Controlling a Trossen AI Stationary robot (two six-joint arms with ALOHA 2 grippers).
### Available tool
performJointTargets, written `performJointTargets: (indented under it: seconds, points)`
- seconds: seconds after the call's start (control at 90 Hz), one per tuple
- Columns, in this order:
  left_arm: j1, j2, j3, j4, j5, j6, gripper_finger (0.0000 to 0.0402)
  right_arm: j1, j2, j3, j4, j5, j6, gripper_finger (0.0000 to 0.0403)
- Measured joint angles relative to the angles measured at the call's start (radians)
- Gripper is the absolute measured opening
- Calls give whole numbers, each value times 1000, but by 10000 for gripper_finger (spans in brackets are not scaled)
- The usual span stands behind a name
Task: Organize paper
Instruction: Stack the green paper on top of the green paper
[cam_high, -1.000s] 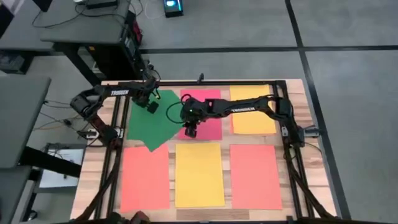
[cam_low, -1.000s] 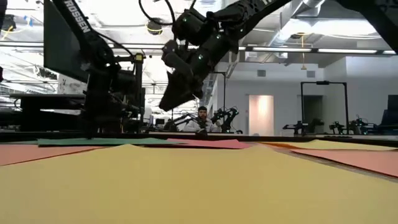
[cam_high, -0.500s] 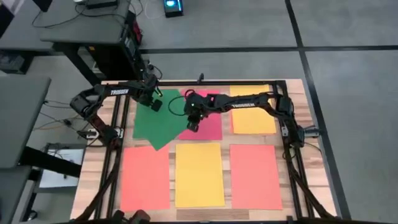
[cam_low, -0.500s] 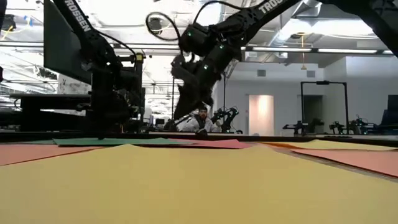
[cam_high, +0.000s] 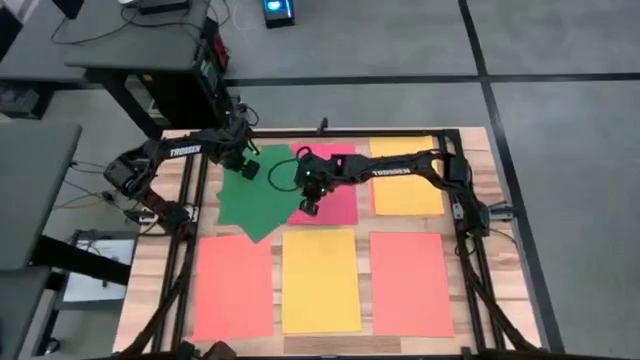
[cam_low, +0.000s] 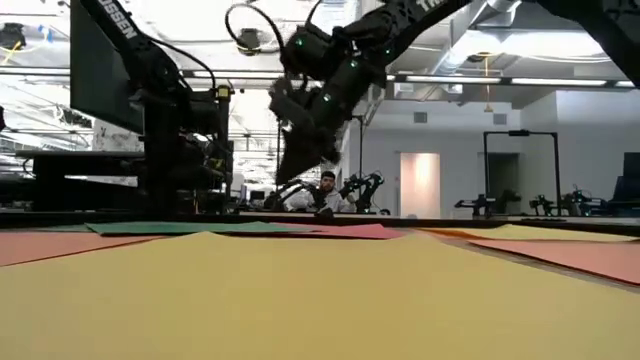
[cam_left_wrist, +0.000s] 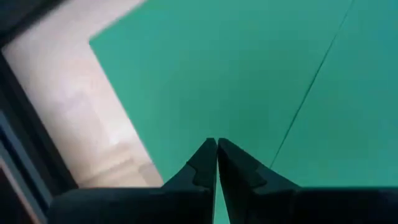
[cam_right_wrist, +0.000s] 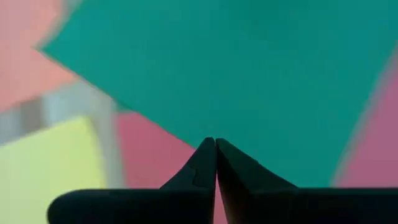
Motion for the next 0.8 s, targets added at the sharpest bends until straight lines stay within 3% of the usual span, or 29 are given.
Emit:
performJointTargets:
  seconds: [0.322, 0.8]
  points:
    - [-48, -1, 0, -2, -3, 7, 0, -129, -1, -75, -138, 10, 22, 0]
    - [-49, -1, 1, 16, -4, 27, 0, -153, -8, -176, -243, 6, 4, 0]
